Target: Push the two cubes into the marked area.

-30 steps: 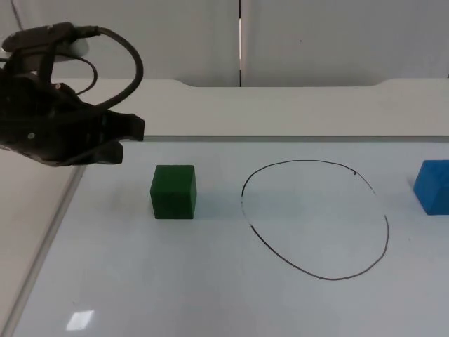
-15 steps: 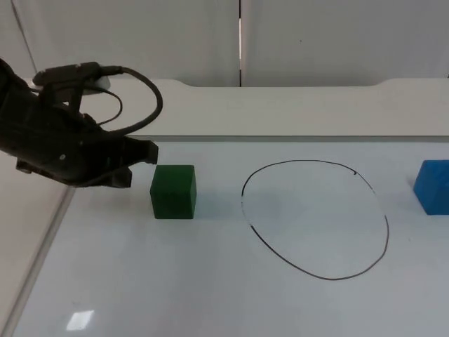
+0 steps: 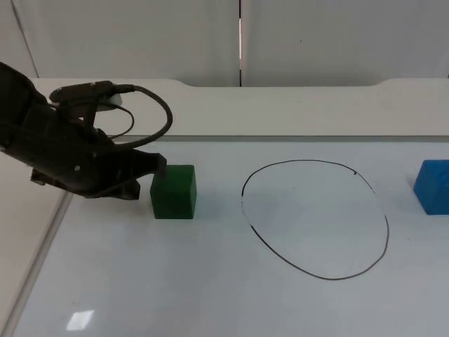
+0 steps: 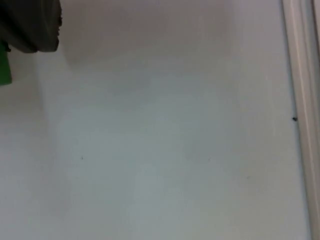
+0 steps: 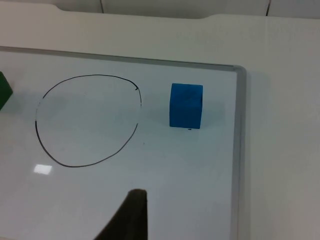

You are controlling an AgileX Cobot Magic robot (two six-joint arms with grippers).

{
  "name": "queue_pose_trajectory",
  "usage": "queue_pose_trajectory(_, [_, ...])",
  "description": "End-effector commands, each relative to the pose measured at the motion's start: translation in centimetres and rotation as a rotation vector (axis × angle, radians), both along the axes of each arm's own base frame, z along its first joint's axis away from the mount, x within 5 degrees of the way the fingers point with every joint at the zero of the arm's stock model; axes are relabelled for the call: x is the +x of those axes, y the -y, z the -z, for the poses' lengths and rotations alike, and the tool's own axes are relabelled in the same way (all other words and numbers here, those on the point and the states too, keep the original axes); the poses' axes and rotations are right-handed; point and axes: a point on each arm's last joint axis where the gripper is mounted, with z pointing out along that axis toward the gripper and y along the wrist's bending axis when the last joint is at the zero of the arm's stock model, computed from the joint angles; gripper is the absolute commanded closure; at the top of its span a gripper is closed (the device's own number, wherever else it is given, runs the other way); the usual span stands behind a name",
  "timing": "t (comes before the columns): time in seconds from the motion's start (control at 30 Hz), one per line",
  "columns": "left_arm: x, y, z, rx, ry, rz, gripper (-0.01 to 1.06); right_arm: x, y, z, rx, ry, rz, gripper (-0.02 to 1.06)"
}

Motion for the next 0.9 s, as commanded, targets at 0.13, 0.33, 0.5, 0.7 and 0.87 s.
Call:
queue_pose_trajectory(0.13, [0.6,0.2,0.0,0.001,0.013,-0.008,1.05,0.0,0.0,-0.1,0.004,0.01,0.006,-0.01])
queue_pose_trajectory(0.33, [0.6,0.3,-0.1,-0.008,0.011,-0.018,1.05,0.0,0.0,-0.1,0.004,0.01,0.006,-0.01])
queue_pose_trajectory(0.5, [0.6,0.4,-0.1,-0.026,0.007,-0.042,1.05,0.0,0.0,-0.1,0.004,0.01,0.006,-0.01])
queue_pose_trajectory(0.7, [0.3,1.6,-0.1,-0.018,0.009,-0.01,1.05,0.0,0.0,-0.1,0.004,0.01,0.006,-0.01])
queue_pose_trajectory(0.87, [0.1,2.3,0.2,-0.001,0.008,0.0,1.05,0.0,0.0,-0.1,0.004,0.01,0.006,-0.01])
